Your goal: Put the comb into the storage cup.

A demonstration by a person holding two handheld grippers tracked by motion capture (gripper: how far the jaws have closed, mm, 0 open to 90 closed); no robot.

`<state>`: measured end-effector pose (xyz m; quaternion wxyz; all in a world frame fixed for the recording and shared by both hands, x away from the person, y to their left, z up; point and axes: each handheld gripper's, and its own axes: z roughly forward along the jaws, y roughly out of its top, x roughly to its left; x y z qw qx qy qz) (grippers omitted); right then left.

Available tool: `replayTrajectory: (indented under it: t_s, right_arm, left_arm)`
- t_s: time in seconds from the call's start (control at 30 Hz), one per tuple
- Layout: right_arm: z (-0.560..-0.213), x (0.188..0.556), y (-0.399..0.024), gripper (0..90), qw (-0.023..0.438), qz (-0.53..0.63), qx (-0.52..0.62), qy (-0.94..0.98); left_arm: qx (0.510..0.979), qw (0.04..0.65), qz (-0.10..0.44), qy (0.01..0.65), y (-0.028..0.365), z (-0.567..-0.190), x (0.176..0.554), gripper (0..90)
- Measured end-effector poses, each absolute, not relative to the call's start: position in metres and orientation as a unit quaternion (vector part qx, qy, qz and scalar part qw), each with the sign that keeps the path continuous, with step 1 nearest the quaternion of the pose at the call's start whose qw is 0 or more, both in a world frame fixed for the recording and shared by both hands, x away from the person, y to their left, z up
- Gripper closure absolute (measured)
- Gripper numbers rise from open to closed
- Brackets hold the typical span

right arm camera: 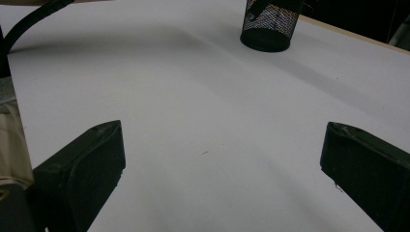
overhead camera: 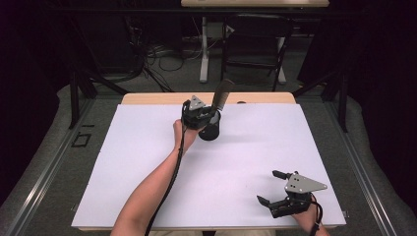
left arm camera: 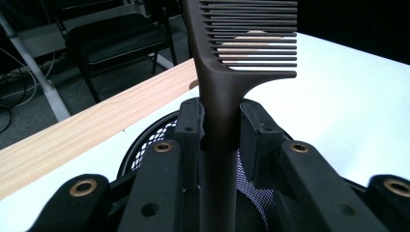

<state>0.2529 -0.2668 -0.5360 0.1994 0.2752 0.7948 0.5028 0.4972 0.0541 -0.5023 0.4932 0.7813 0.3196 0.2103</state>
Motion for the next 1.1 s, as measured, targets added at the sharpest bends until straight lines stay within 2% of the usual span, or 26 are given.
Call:
replayTrajectory:
  t_s: [0.17,0.23,0.27,0.3,0.33,0.37,0.4,0.63,0.67,0.73,0.8,1.1]
  right_arm:
    - [-0.536,0.253,-0.267,1.7,0.197,0.502,0.276,0.795]
    - [-0.536,0.253,-0.267,1.7,0.198,0.502,0.276,0.796]
    - [-0.536,0.253,-0.267,1.7,0.198,0.502,0.275,0.796]
    - [-0.536,0.253,-0.267,1.7,0.198,0.502,0.275,0.796]
    - [-0.536,0.253,-0.267,1.7,0.198,0.502,0.275,0.796]
    - [-0.536,0.253,-0.267,1.7,0.198,0.502,0.275,0.796]
    - [-0.536,0.253,-0.267,1.7,0.198,0.502,0.276,0.796]
    - [-0.536,0.253,-0.268,1.7,0.2,0.502,0.276,0.795]
    - [-0.536,0.253,-0.268,1.7,0.2,0.503,0.278,0.794]
    - [-0.536,0.253,-0.268,1.7,0.2,0.503,0.278,0.793]
    - [-0.537,0.254,-0.269,1.7,0.199,0.503,0.278,0.794]
    - [-0.537,0.255,-0.268,1.7,0.195,0.504,0.278,0.794]
  left_arm:
    - [0.788,0.484,0.211,0.317,0.054,-0.504,0.494,66.5]
    - [0.788,0.486,0.209,0.316,0.055,-0.504,0.492,59.0]
    - [0.786,0.489,0.207,0.315,0.056,-0.503,0.491,50.7]
    - [0.785,0.493,0.204,0.316,0.057,-0.502,0.49,50.7]
    - [0.784,0.496,0.2,0.315,0.058,-0.501,0.489,44.5]
    - [0.784,0.499,0.195,0.314,0.059,-0.5,0.488,44.5]
    - [0.786,0.496,0.192,0.314,0.06,-0.5,0.488,38.8]
    - [0.794,0.497,0.163,0.309,0.064,-0.495,0.484,30.0]
    - [0.797,0.493,0.164,0.309,0.064,-0.494,0.482,24.1]
    - [0.799,0.494,0.158,0.304,0.066,-0.494,0.48,22.9]
    - [0.801,0.491,0.166,0.3,0.067,-0.493,0.477,16.5]
    - [0.807,0.482,0.173,0.295,0.075,-0.485,0.47,8.6]
